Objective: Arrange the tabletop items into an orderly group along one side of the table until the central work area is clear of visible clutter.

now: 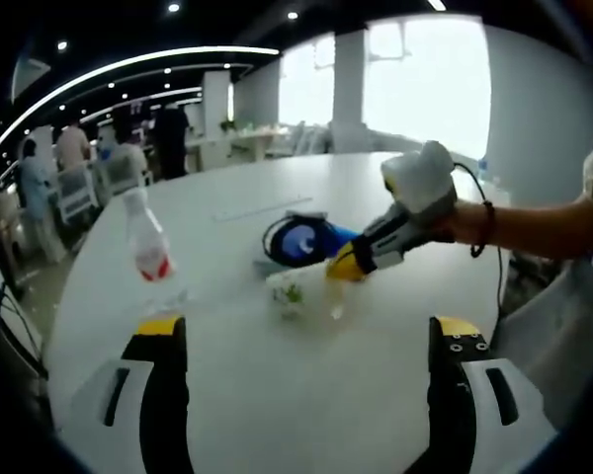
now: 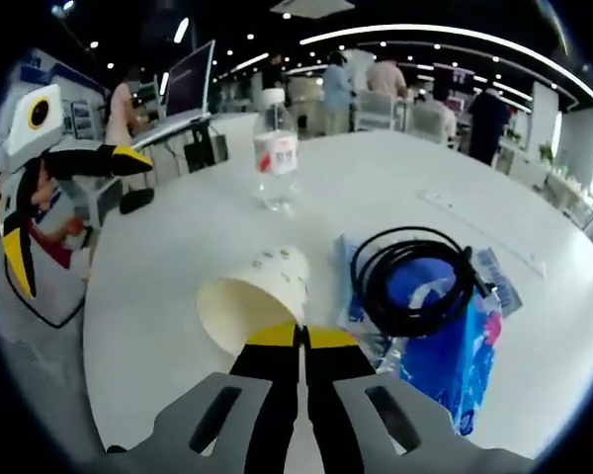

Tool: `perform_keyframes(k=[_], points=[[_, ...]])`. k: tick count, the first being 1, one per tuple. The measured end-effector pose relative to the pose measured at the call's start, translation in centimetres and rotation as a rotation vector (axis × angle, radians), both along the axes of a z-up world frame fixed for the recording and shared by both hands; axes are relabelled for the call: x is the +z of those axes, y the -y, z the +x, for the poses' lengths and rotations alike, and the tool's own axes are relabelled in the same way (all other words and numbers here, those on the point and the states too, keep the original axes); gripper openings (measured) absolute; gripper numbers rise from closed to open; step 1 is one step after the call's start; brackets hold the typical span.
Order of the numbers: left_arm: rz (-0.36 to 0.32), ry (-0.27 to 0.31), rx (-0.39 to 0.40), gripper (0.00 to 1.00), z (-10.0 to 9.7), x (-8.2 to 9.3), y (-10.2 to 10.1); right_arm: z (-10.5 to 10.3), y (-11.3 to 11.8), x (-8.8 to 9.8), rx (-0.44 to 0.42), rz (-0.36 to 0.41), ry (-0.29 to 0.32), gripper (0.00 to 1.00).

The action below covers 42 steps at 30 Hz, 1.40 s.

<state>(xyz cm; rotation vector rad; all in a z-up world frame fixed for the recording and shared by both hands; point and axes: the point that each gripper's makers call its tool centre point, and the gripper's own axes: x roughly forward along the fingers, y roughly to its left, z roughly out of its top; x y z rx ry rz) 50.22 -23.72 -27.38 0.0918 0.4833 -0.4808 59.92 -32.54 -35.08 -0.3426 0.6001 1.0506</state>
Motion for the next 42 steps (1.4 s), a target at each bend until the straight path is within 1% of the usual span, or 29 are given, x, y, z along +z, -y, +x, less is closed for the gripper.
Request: perform_keyframes(k=[4,10,12,19,20,25,28,30,33,35,38,42], points=[[0.004,0.011,-0.007,0.99,0.1,0.2,0.2,-0.6,0.5,0.5,0.001,-0.036,-0.024,0.01],[0.012,0.022,-0.030,0.99,0.0,0.3,0.8,-1.6,0.7,1.8,0.019,-0.038,-0.039,0.01],[0.022,0.025,-0.038,0.99,0.0,0.2,0.9,-2.3,0.5,2.5,0.049,-0.023,-0.031,0.01],[0.041,0.042,-0.061,0.99,-0.1,0.5,1.3,-3.9,0.8,3.2,0.077,-0.032,-0.058,0.01],[0.048,0.045,-0.067,0.99,-0.1,0.5,1.4,-4.2,0.9,3.2,0.078,-0.036,-0.071,0.01],[0.142,0.060,-0.118,0.99,-0.3,0.0,2.0,-5.4,1.7,3.1,0.082,-0.061,-0.107,0.01],[0.186,0.071,-0.136,0.99,-0.4,-0.2,2.4,-6.1,2.4,2.9,0.072,-0.085,-0.152,0.01],[0.210,0.073,-0.160,0.99,-0.5,-0.4,2.9,-6.6,2.8,2.9,0.076,-0.100,-0.158,0.01],[0.256,0.110,-0.200,0.99,-0.5,-0.2,3.7,-7.1,3.3,2.8,0.079,-0.119,-0.180,0.01],[0.255,0.111,-0.204,0.99,-0.6,-0.2,4.0,-7.6,3.4,2.9,0.075,-0.117,-0.203,0.01],[0.253,0.108,-0.238,0.99,-0.9,-0.4,4.7,-8.1,3.8,2.9,0.056,-0.121,-0.247,0.01],[0.297,0.148,-0.279,0.99,-1.0,-0.1,5.5,-8.7,3.8,3.0,0.063,-0.120,-0.264,0.01]])
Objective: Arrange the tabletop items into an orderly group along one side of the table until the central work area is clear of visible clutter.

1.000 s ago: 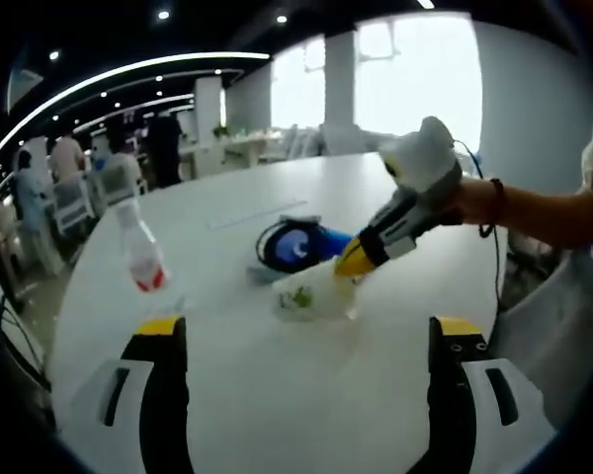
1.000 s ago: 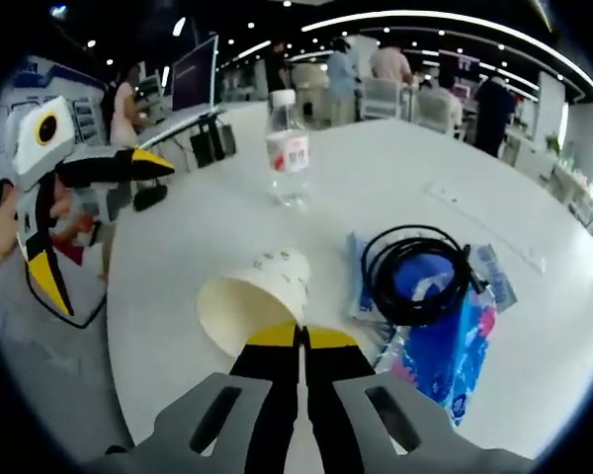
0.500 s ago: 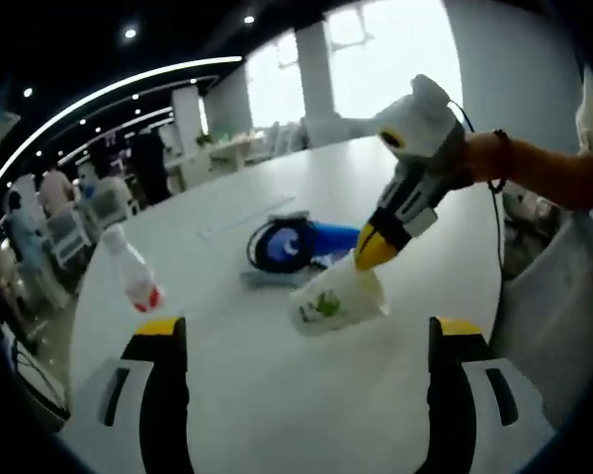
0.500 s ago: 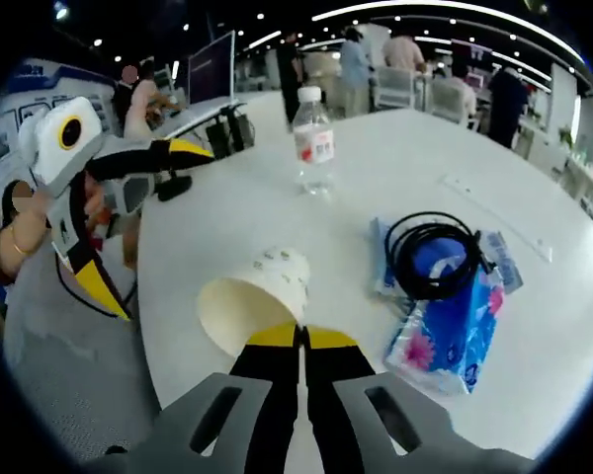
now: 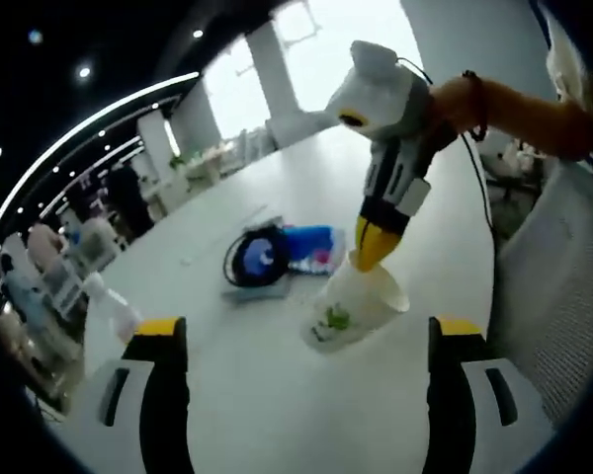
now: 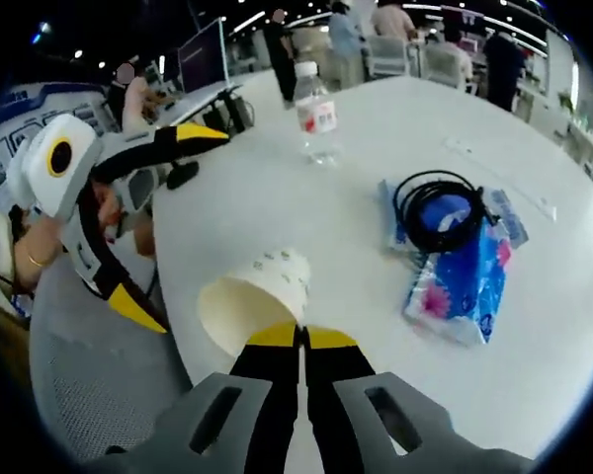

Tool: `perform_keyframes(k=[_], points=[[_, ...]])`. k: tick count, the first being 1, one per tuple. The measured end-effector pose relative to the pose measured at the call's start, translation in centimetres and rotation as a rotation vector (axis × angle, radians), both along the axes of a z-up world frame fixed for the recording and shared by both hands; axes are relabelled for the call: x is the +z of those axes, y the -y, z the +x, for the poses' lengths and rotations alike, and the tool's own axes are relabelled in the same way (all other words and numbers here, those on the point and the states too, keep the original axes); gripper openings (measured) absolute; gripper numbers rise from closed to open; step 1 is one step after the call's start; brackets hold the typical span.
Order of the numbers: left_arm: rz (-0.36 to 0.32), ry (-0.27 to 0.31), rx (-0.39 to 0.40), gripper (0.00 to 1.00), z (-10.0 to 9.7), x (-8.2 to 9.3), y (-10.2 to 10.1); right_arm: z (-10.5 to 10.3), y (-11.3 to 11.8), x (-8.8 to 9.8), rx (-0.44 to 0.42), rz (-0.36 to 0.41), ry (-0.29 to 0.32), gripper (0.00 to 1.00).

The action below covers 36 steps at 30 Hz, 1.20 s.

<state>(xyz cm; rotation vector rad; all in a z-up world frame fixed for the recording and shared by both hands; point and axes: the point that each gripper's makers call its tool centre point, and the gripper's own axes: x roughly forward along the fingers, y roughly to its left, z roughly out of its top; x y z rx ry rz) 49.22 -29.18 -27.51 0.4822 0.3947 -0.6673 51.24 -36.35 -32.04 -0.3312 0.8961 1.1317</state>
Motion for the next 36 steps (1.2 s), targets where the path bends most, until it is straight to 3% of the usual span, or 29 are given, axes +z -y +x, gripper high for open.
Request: perform_keyframes(k=[7,12,17,27,32,36], points=[[0.051,0.012,-0.048,0.93,-0.4,-0.4,0.6,-1.2,-0.3,0.1,0.007,0.002,-0.047,0.01],[0.095,0.024,-0.131,0.78,-1.1,-0.8,1.8,-1.6,-0.5,0.1,0.010,-0.007,-0.058,0.01],[0.157,0.027,-0.170,0.76,-1.4,-1.5,2.3,-1.9,-0.7,1.0,0.014,0.007,-0.063,0.01],[0.210,0.052,-0.216,0.68,-1.9,-1.6,2.9,-2.9,-0.7,2.8,0.054,-0.031,-0.054,0.01],[0.221,0.084,-0.257,0.58,-2.2,-1.3,3.6,-3.6,-0.8,3.2,0.085,-0.054,-0.060,0.01],[0.255,0.111,-0.270,0.57,-2.3,-1.1,3.8,-3.6,-0.6,3.5,0.087,-0.068,-0.060,0.01]])
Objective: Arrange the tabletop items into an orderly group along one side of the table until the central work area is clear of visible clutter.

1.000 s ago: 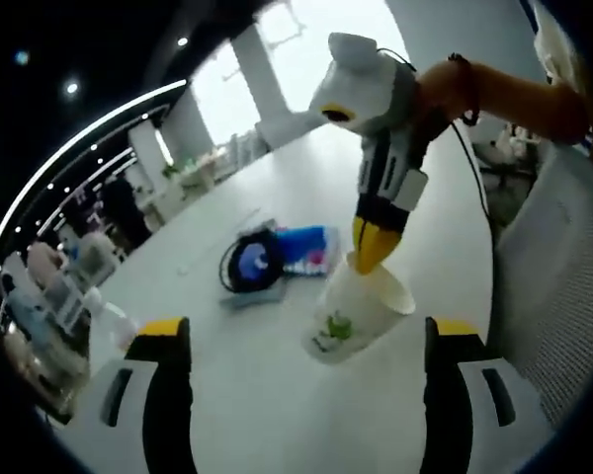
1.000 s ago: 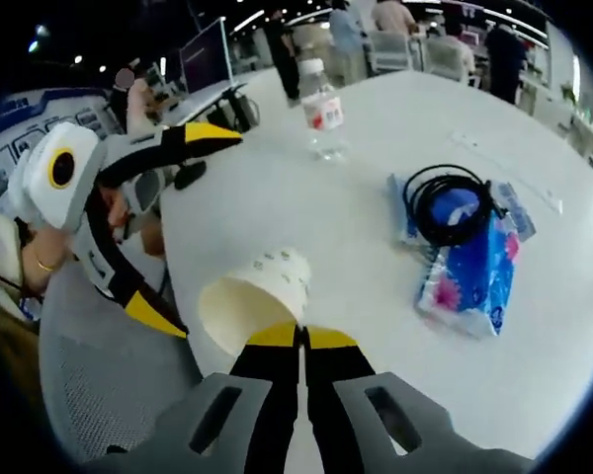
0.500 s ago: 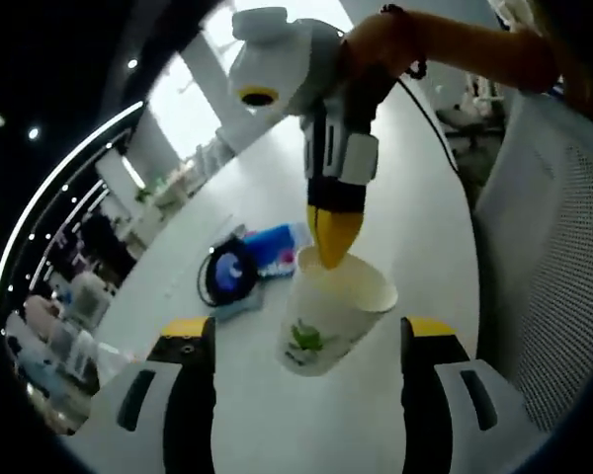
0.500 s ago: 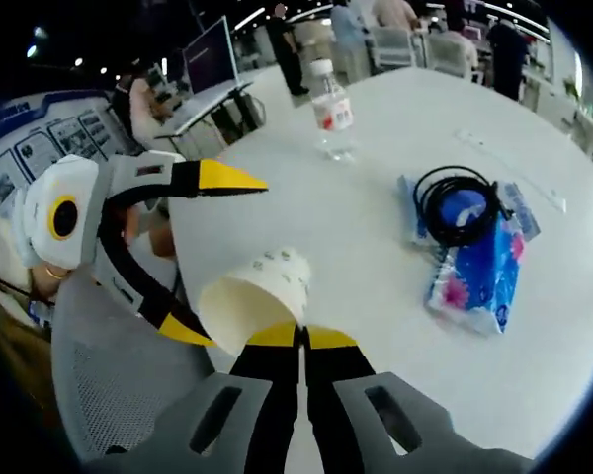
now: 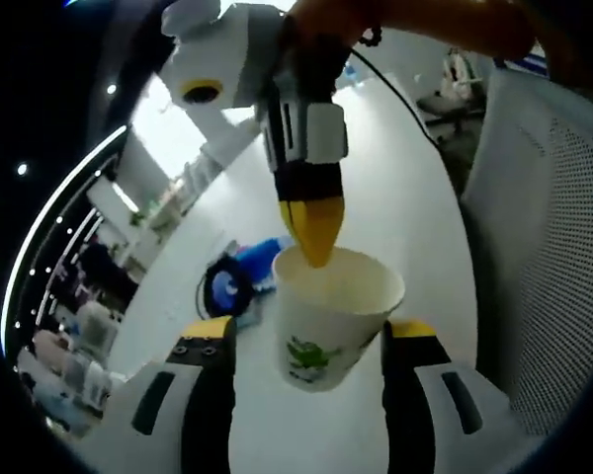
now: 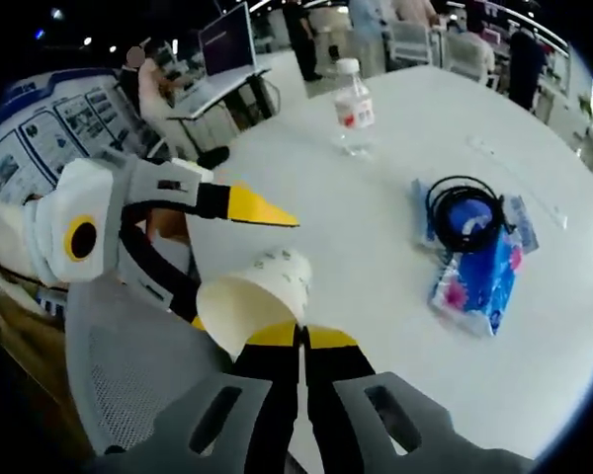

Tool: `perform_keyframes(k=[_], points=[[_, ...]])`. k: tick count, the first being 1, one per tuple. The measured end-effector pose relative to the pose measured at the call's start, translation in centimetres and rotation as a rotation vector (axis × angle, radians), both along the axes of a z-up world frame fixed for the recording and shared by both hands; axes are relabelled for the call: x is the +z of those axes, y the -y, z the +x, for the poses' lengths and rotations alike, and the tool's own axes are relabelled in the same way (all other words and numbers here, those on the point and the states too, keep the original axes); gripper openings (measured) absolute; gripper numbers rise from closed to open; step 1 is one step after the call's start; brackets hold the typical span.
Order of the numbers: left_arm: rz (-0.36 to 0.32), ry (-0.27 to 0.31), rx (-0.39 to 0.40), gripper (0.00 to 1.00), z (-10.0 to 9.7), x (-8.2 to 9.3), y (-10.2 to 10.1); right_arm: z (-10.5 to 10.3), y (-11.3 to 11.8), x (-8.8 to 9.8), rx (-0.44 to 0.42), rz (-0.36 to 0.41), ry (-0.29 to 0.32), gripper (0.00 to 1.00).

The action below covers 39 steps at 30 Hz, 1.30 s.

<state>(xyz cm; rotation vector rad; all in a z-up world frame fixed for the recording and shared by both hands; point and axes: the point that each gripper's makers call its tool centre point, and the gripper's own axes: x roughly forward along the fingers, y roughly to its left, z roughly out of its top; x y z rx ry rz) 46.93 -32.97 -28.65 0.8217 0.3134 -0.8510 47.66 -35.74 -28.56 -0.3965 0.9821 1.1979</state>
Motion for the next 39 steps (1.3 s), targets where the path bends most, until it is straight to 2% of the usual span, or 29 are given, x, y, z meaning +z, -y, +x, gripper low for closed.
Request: perform_keyframes(k=[5,8,16,23,27,29,32,39], points=[[0.007,-0.013,-0.016,0.50,-0.3,-0.2,0.2,-0.1,0.0,0.3,0.010,-0.005,0.002,0.02],[0.011,-0.027,-0.042,0.41,-0.7,-0.5,0.6,0.0,0.1,0.5,0.012,-0.012,0.009,0.02],[0.005,-0.020,-0.050,0.39,-0.8,-0.4,0.7,0.0,0.2,0.8,0.011,-0.010,0.027,0.02],[-0.078,-0.047,-0.035,0.38,-0.8,0.4,0.6,0.1,0.0,1.6,0.014,0.029,0.053,0.02],[-0.175,-0.073,-0.033,0.38,-1.0,1.3,1.1,0.1,-0.5,2.2,0.015,0.068,0.061,0.03],[-0.228,-0.087,-0.024,0.38,-1.0,1.8,1.2,0.2,-0.8,2.6,0.017,0.092,0.070,0.05],[-0.267,-0.093,-0.010,0.38,-0.7,2.3,1.1,0.1,-1.4,3.4,0.020,0.142,0.081,0.11],[-0.295,-0.114,0.023,0.38,-0.5,2.3,0.8,2.1,-1.7,5.1,-0.054,0.220,0.166,0.36]])
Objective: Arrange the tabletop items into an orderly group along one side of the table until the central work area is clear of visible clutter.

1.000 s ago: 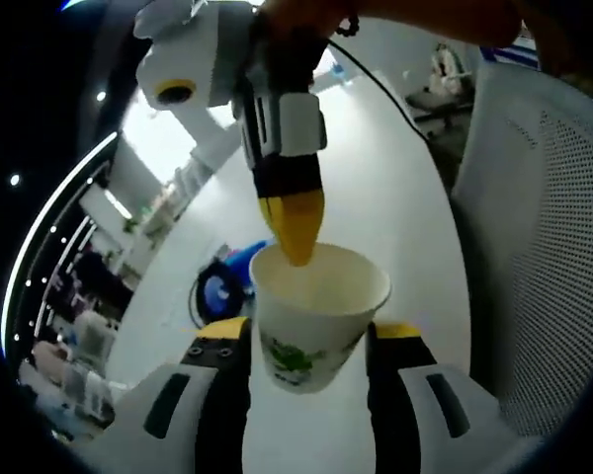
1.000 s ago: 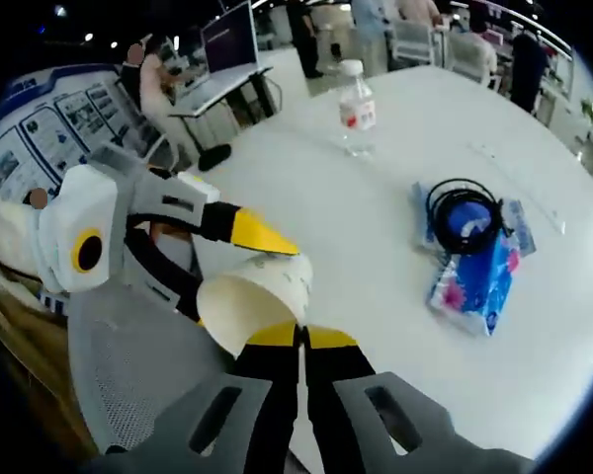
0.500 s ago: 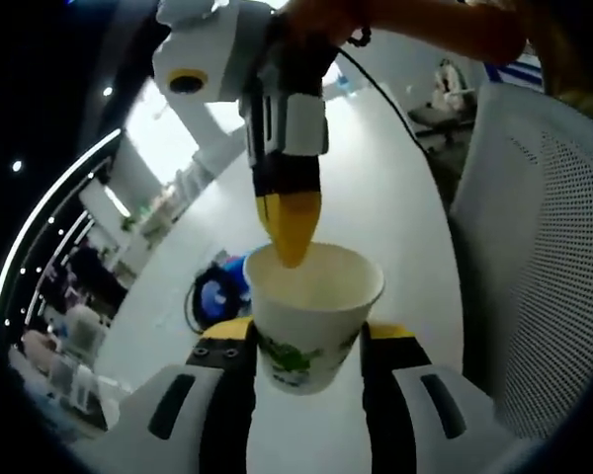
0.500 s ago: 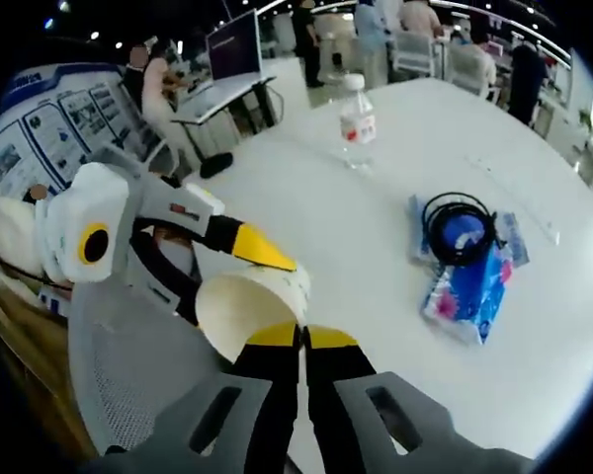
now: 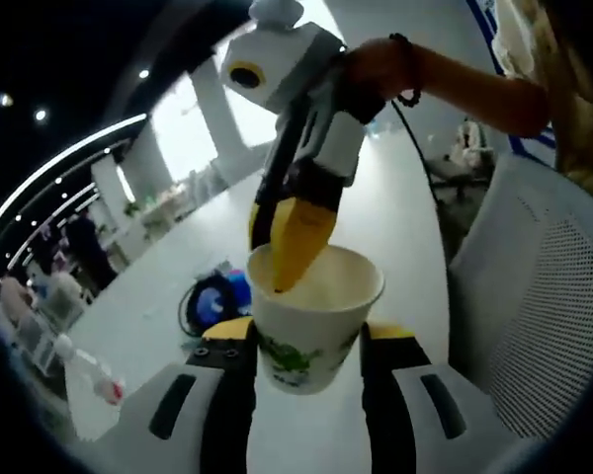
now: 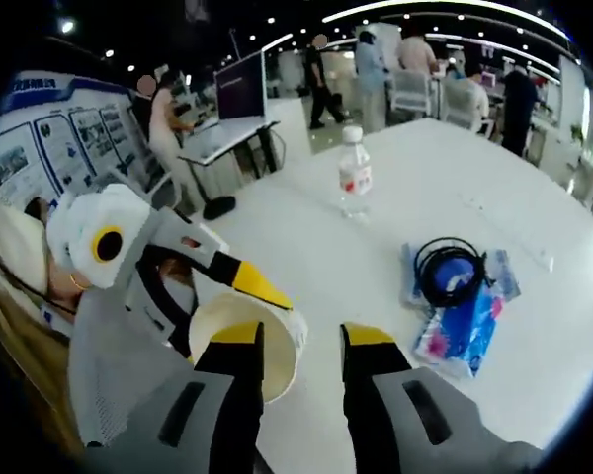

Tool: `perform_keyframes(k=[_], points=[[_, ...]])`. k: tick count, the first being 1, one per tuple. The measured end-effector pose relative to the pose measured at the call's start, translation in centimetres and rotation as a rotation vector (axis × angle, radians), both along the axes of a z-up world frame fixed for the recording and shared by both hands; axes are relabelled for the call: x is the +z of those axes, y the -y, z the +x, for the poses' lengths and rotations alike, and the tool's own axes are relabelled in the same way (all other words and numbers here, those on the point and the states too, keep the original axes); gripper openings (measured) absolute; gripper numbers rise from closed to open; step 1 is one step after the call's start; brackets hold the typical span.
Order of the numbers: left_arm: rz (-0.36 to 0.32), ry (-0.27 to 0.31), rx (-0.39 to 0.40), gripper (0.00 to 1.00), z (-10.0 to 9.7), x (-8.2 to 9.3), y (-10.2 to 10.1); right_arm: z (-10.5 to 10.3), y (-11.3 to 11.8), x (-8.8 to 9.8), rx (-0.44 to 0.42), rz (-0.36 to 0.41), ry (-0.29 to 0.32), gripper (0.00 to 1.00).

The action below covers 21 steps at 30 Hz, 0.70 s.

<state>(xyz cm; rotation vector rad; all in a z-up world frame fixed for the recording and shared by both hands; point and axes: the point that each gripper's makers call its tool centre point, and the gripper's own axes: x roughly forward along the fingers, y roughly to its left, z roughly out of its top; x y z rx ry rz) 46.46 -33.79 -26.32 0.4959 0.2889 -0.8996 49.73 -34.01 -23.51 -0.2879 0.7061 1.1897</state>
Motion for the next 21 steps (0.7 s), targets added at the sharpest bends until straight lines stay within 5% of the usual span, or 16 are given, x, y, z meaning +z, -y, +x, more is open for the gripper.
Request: perform_keyframes(k=[3,10,16,21], points=[[-0.006,-0.007,0.025,0.38,0.2,0.0,-0.3,0.9,-0.2,0.9,-0.066,0.072,-0.003,0.45],[-0.010,-0.006,0.056,0.38,0.7,0.1,-0.8,1.8,0.5,1.2,-0.117,0.103,0.023,0.75],[-0.018,-0.015,0.103,0.38,1.3,0.0,-1.6,2.4,0.9,1.5,-0.145,0.139,0.041,0.85],[-0.146,-0.061,0.175,0.38,2.1,0.9,-2.5,2.8,1.2,1.4,-0.151,0.152,0.069,0.95]])
